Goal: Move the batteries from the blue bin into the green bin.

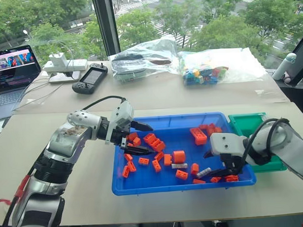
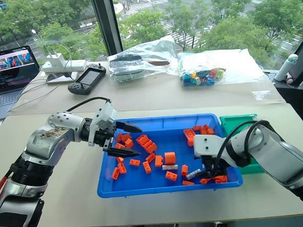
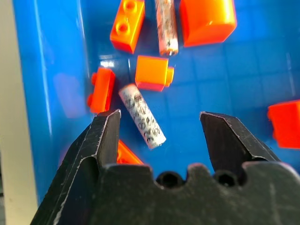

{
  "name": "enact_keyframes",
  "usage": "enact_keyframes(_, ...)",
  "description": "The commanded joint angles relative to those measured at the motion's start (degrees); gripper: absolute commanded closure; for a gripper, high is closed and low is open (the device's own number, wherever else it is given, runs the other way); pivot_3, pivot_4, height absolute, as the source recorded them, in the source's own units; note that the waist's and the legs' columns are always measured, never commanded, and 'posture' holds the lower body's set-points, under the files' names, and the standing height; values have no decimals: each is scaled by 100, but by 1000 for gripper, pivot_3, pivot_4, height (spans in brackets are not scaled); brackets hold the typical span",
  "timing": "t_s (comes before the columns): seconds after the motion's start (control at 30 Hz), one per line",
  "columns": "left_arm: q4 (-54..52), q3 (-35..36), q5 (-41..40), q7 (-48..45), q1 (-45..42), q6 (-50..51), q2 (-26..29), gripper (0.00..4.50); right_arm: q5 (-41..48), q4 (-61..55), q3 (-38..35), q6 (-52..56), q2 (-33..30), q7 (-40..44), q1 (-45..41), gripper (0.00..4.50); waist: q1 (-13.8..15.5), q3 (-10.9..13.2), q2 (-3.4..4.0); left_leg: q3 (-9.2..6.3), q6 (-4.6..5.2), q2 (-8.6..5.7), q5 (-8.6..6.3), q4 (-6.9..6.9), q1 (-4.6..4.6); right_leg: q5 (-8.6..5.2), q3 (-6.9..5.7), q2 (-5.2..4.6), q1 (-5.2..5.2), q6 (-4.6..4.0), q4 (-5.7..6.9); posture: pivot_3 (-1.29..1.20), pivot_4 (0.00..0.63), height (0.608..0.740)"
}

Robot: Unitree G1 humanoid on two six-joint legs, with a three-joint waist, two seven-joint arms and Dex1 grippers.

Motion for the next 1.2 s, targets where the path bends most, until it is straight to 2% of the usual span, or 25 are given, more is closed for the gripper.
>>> enact_keyframes(0.03,-137,95,0,-3,-60,-82,59,0,-297,-145,132,-143,141,38,142,1327,2,0,0,0,0,0,0,1,0,0,0,0,0,0,0,0,150,732)
enact_keyframes(0.07,-140,94,0,-4,-60,-81,61,0,-352,-144,150,-153,171,47,175,1327,1,0,0,0,0,0,0,1,0,0,0,0,0,0,0,0,150,732)
enact_keyframes(0.17,-135,99,-10,-8,-83,-72,59,0,-477,-93,194,-68,299,22,222,2062,3,0,0,0,0,-1,0,2,0,0,1,0,0,0,1,0,150,732)
enact_keyframes(0.37,-133,147,-109,-112,-108,-42,85,0,-749,6,155,-199,312,71,320,4122,3,0,0,-1,0,-1,0,2,2,0,-1,0,1,0,2,0,150,732)
enact_keyframes(0.4,-137,166,-148,-156,-111,-32,101,0,-737,-2,89,-193,278,108,297,4255,3,0,0,-1,0,0,0,3,3,0,-1,0,3,0,1,0,150,732)
enact_keyframes(0.6,-209,244,-324,-396,-122,33,244,0,-388,-160,-476,125,59,378,34,4253,0,0,0,-1,0,0,0,3,3,0,-1,1,2,0,2,0,150,732)
enact_keyframes(0.8,-75,267,-322,-523,-197,-41,372,0,328,-91,-1627,875,-532,738,-514,4253,5,1,1,0,0,0,0,3,3,0,0,0,3,0,0,0,150,732)
enact_keyframes(0.97,-138,302,-505,-447,-239,203,251,0,-173,1213,-2218,840,-1111,288,-362,4253,45,1,1,-1,0,0,0,4,3,0,-2,-1,8,0,-1,0,150,732)
enact_keyframes(1.07,-143,291,-527,-404,-293,228,197,0,-285,2135,-2461,1305,-947,-326,-642,4253,69,1,1,4,0,-1,0,5,3,0,1,-4,6,0,-1,0,150,732)
enact_keyframes(1.2,-51,239,-404,-375,-328,104,170,0,-389,2536,-2486,1690,-832,-780,-722,4253,54,0,3,7,0,0,0,3,3,0,4,-2,1,0,2,0,150,732)
